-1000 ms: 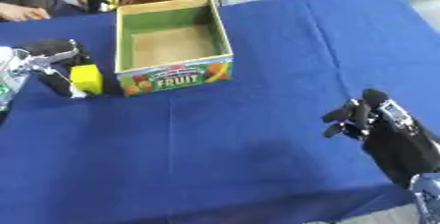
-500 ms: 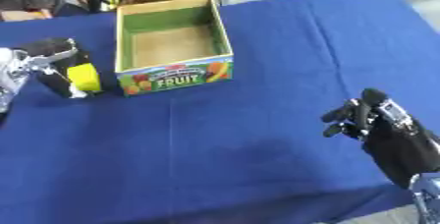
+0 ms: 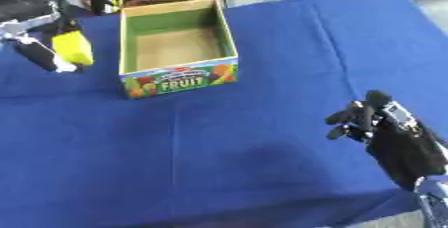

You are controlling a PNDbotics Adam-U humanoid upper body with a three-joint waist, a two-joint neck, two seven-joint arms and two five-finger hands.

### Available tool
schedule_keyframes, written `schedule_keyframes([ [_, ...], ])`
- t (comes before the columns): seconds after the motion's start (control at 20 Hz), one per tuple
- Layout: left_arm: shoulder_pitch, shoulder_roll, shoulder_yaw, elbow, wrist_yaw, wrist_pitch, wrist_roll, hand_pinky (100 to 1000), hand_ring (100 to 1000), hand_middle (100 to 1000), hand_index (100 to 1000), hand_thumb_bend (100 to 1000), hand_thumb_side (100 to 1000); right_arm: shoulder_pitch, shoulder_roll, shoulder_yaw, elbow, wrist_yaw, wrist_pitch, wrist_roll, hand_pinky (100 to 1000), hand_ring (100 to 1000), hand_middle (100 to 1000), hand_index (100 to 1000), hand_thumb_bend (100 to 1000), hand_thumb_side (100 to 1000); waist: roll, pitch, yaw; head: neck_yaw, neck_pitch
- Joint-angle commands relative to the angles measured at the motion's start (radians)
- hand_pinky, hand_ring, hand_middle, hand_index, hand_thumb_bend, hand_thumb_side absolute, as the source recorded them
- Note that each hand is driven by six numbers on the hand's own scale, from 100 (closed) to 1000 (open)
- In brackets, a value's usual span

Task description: Pick up objects on the table and place them in the box.

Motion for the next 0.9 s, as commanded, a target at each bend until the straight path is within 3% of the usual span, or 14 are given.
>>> schedule_keyframes([
  [0.05,-0.042,-0.009,0.006,-0.013,-0.043,0.046,0.070,440,324,319,479,258,172,-0.008,-0.022,-0.003,-0.023,0.000,-0.004,0.006,564,653,473,388,100,626,-0.003,-0.017,-0.007,0.004,0.005],
  [0.45,-0.122,-0.128,-0.005,0.132,-0.202,0.063,0.221,466,360,342,521,296,167,-0.022,-0.026,0.012,-0.026,-0.004,0.002,0.021,565,654,474,388,100,627,0.001,-0.012,-0.052,0.031,0.005],
  [0.9,-0.126,-0.198,0.007,0.262,-0.328,0.055,0.334,537,464,436,629,295,230,-0.029,-0.023,0.020,-0.028,-0.002,0.003,0.031,566,656,474,387,100,628,-0.001,-0.001,-0.100,0.045,0.005],
])
